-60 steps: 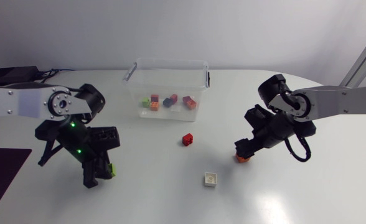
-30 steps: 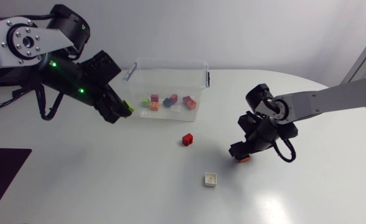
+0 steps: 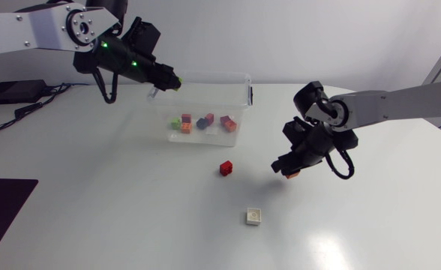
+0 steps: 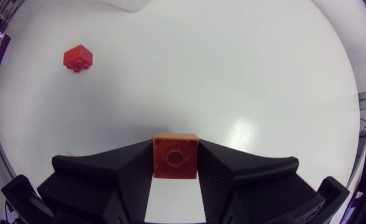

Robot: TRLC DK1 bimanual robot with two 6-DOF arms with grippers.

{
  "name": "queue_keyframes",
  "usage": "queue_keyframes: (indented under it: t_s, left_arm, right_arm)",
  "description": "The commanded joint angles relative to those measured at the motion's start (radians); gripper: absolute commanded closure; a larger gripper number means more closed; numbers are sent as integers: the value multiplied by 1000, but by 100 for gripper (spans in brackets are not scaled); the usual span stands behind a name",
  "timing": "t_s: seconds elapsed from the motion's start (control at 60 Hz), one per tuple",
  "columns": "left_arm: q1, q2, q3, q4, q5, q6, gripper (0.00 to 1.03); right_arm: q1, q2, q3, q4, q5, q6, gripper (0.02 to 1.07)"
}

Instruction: Place the duplo bricks in the container

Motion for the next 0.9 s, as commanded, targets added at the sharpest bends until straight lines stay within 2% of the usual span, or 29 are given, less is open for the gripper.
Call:
queue_keyframes:
  t_s: [0.0,0.2,0.267,0.333,0.383,0.517,0.683,0.817,0.883]
  left_arm:
    - [-4,82,90,16,1,-58,66]
    - [-5,195,210,71,-36,-104,63]
    - [-5,232,236,82,-59,-115,54]
    - [-4,258,248,106,-86,-125,36]
    - [0,263,244,132,-91,-138,5]
    - [6,232,207,190,-109,-148,4]
    - [23,49,55,278,-126,-142,4]
    - [24,-109,-65,243,-115,-89,4]
    - [18,-193,-146,201,-65,-33,4]
  right_arm:
    - [24,-27,59,-37,-7,15,74]
    - [76,-25,192,-81,-9,18,74]
    - [84,-21,231,-95,-10,19,74]
    - [90,-17,269,-98,-13,21,74]
    - [96,-14,297,-102,-16,21,74]
    - [103,-4,372,-106,-25,24,74]
    - [122,45,479,-92,-36,26,74]
    - [141,93,540,-50,-38,30,74]
    - [149,124,582,-23,-41,30,74]
